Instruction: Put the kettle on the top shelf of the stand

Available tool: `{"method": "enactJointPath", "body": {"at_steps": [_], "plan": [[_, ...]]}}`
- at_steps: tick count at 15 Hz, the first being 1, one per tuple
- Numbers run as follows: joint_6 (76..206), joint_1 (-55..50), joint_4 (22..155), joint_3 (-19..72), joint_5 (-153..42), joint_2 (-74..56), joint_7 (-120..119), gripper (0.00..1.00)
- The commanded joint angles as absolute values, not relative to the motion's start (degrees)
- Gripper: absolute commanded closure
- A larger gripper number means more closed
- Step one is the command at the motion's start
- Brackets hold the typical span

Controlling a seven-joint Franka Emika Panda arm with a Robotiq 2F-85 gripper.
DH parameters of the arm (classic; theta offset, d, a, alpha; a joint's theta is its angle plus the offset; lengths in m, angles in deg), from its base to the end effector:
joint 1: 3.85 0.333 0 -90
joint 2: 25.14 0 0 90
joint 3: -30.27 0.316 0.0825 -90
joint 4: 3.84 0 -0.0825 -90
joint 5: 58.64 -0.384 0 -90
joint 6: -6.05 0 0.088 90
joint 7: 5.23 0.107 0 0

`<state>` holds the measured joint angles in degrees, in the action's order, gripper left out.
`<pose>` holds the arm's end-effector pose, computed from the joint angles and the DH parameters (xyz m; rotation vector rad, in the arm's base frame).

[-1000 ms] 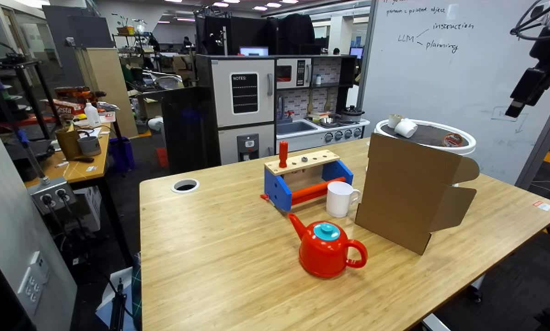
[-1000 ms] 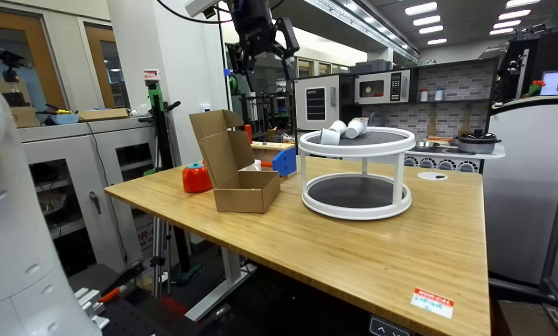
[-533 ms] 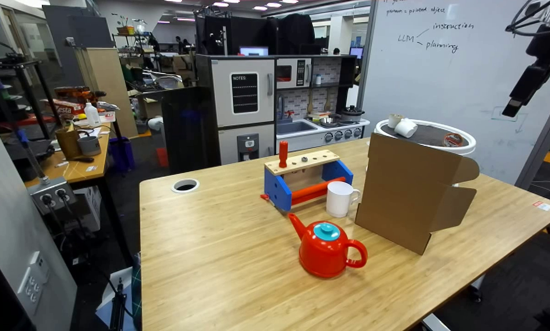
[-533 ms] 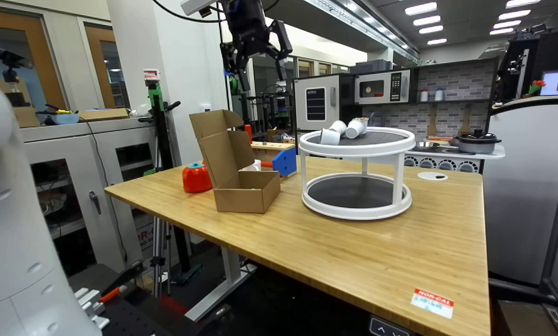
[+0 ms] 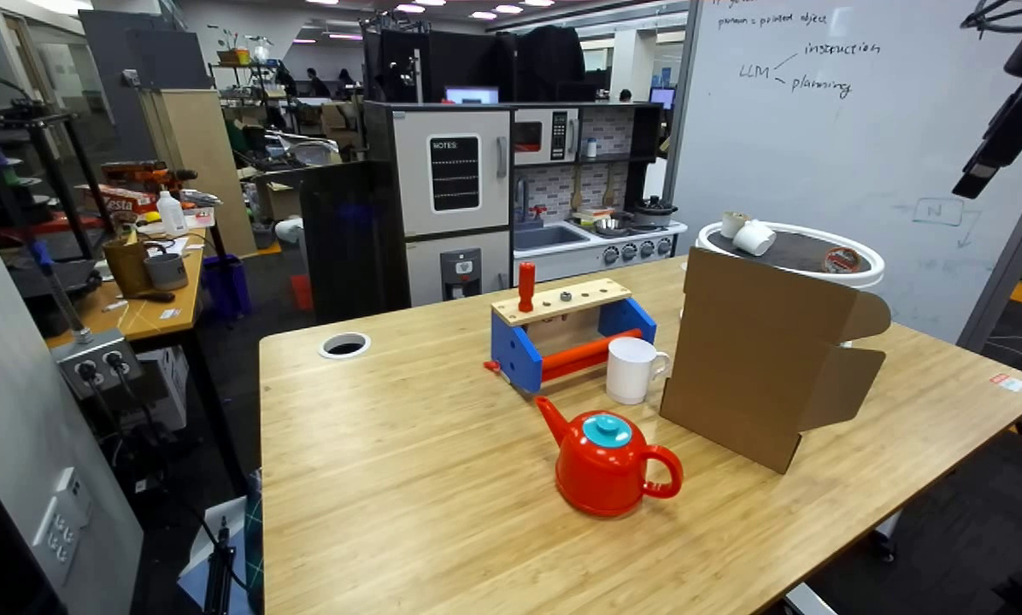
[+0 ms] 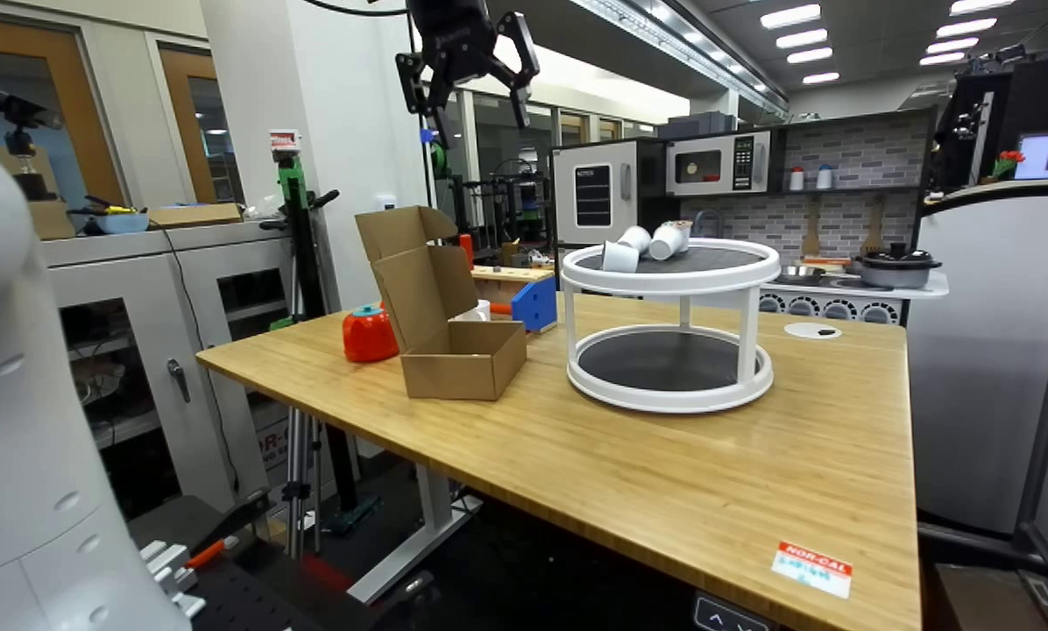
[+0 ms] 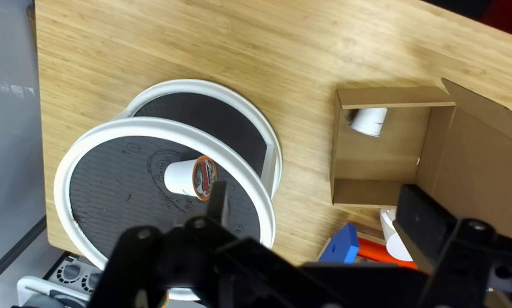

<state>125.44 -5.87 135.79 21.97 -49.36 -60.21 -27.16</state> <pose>0.3835 -0.0851 0.5388 2.9599 0.4164 0.3432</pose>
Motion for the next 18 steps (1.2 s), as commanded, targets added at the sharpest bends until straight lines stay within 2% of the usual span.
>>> {"method": "enactJointPath", "body": {"at_steps": [1,10,18], "plan": [[125.4,-4.2,137.8,20.2,-50.4,-63.8,-31.5,0.00],[120.2,1.9,148.5,18.0,-49.9,-75.0,-46.7,0.00],[110.1,5.4,151.4,17.4,-49.8,-81.5,-59.7,0.00]]}}
